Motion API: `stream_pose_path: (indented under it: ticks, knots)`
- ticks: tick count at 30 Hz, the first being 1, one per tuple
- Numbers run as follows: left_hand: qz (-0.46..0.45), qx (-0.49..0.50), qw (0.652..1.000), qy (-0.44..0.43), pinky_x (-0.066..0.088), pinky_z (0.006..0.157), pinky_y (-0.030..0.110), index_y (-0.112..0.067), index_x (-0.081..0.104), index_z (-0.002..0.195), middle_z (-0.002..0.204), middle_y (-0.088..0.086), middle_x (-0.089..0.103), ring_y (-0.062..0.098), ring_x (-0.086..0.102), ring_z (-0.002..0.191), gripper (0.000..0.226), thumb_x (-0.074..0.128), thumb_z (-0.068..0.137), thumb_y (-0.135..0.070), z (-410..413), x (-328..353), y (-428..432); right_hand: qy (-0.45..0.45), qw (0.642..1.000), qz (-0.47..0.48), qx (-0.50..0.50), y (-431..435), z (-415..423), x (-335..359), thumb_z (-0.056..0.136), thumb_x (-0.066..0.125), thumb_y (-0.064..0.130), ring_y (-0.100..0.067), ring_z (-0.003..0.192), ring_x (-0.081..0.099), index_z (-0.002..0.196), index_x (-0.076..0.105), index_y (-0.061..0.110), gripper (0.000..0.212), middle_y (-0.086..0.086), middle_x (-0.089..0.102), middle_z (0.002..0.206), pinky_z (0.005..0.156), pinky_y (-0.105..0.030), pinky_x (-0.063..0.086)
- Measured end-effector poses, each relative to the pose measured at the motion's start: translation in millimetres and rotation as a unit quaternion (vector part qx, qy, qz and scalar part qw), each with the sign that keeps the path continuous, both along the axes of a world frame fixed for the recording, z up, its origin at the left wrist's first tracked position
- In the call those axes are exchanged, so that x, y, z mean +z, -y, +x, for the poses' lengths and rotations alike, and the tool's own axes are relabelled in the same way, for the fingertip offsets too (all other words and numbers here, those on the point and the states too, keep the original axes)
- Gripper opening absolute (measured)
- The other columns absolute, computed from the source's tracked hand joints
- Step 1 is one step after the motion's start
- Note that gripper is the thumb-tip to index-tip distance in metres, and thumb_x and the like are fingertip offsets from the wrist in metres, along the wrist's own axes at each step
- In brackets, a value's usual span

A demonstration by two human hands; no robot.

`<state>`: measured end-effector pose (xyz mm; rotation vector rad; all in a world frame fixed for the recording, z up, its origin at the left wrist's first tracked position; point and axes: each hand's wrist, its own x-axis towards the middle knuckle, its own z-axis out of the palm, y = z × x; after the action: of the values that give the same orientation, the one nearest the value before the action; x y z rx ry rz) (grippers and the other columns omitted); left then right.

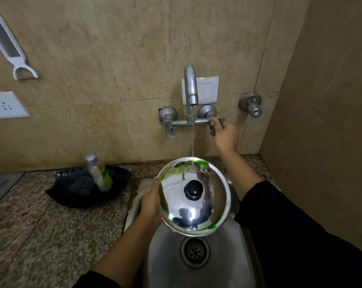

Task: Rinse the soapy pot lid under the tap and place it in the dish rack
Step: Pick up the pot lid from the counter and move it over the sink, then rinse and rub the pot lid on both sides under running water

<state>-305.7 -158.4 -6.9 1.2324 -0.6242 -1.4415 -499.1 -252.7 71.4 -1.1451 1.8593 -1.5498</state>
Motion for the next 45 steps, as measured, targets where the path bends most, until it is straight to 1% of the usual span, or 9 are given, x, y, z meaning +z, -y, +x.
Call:
stream_pose_path:
  ticks: [4, 8, 13, 20, 25, 29, 33, 39, 45]
  knots:
    - [-0.007, -0.009, 1.000, 0.012, 0.051, 0.076, 0.036, -0.012, 0.063, 0.080, 0.073, 0.007, 0.071, 0.024, 0.064, 0.074, 0.033, 0.042, 0.102, -0.024, 0, 1, 2, 0.037, 0.999, -0.007, 0.006, -3, 0, 5, 0.094, 0.051, 0.041, -0.019, 0.072, 0.059, 0.079, 0.066, 0.009, 0.038, -0.008, 0.065, 0.077, 0.055, -0.025, 0.038]
    - [0.017, -0.004, 1.000, 0.000, 0.050, 0.092, 0.047, -0.009, 0.068, 0.092, 0.094, 0.016, 0.073, 0.034, 0.067, 0.092, 0.033, 0.044, 0.100, -0.031, 5, -9, 6, 0.046, 0.995, 0.055, 0.063, -32, 11, -18, 0.091, 0.058, 0.038, -0.026, 0.099, 0.064, 0.112, 0.064, 0.014, 0.032, -0.008, 0.068, 0.104, 0.078, -0.033, 0.047]
    - [0.033, 0.004, 0.999, -0.010, 0.047, 0.099, 0.053, -0.003, 0.067, 0.112, 0.110, 0.022, 0.070, 0.038, 0.066, 0.104, 0.044, 0.046, 0.098, -0.039, 8, -23, 15, -0.279, 0.933, 0.173, 0.148, -84, 34, -62, 0.096, 0.045, 0.039, -0.027, 0.107, 0.060, 0.126, 0.054, 0.017, 0.038, -0.007, 0.064, 0.122, 0.090, -0.037, 0.048]
    - [0.006, -0.037, 0.999, 0.025, 0.049, 0.098, 0.049, -0.003, 0.071, 0.102, 0.103, 0.023, 0.073, 0.037, 0.068, 0.101, 0.042, 0.045, 0.099, -0.036, -5, -14, 19, -0.488, 0.813, 0.092, 0.305, -89, 70, -60, 0.098, 0.030, 0.050, -0.014, 0.147, 0.018, 0.150, 0.025, 0.017, 0.062, 0.000, 0.021, 0.160, 0.117, -0.032, 0.012]
    - [0.018, -0.047, 0.998, 0.026, 0.053, 0.090, 0.046, 0.001, 0.069, 0.102, 0.099, 0.023, 0.073, 0.038, 0.069, 0.095, 0.044, 0.045, 0.099, -0.035, -1, -8, 22, -0.403, 0.879, 0.204, 0.153, -89, 40, -66, 0.094, 0.029, 0.058, -0.023, 0.137, 0.039, 0.149, 0.027, 0.015, 0.070, -0.007, 0.037, 0.153, 0.110, -0.036, 0.033]
    - [-0.012, -0.054, 0.998, 0.038, 0.047, 0.099, 0.054, -0.001, 0.072, 0.100, 0.104, 0.026, 0.071, 0.041, 0.067, 0.101, 0.046, 0.049, 0.095, -0.040, -6, -13, 28, -0.452, 0.855, 0.156, 0.201, -79, 55, -59, 0.097, 0.033, 0.046, -0.022, 0.142, 0.030, 0.149, 0.028, 0.014, 0.061, -0.007, 0.032, 0.156, 0.118, -0.037, 0.024]
    - [-0.005, -0.035, 0.999, 0.022, 0.047, 0.100, 0.044, -0.006, 0.070, 0.099, 0.108, 0.021, 0.071, 0.031, 0.065, 0.103, 0.035, 0.047, 0.099, -0.032, -10, -5, 32, -0.534, 0.779, 0.064, 0.323, -97, 72, -59, 0.099, 0.034, 0.035, -0.015, 0.147, 0.018, 0.150, 0.022, 0.017, 0.056, -0.002, 0.023, 0.159, 0.119, -0.031, 0.009]
    - [-0.032, -0.042, 0.998, 0.042, 0.054, 0.090, 0.047, -0.004, 0.072, 0.095, 0.096, 0.020, 0.074, 0.038, 0.069, 0.096, 0.036, 0.047, 0.099, -0.030, -16, -4, 25, -0.430, 0.867, 0.197, 0.160, -76, 29, -55, 0.098, 0.029, 0.044, -0.023, 0.139, 0.036, 0.147, 0.031, 0.016, 0.056, -0.004, 0.031, 0.156, 0.111, -0.036, 0.031]
    - [-0.051, -0.054, 0.996, 0.052, 0.055, 0.085, 0.040, -0.004, 0.071, 0.102, 0.103, 0.023, 0.072, 0.035, 0.068, 0.096, 0.033, 0.045, 0.100, -0.025, -16, -1, 26, -0.470, 0.831, 0.080, 0.287, -76, 55, -50, 0.097, 0.037, 0.043, -0.018, 0.141, 0.032, 0.145, 0.036, 0.021, 0.053, 0.005, 0.027, 0.158, 0.115, -0.037, 0.028]
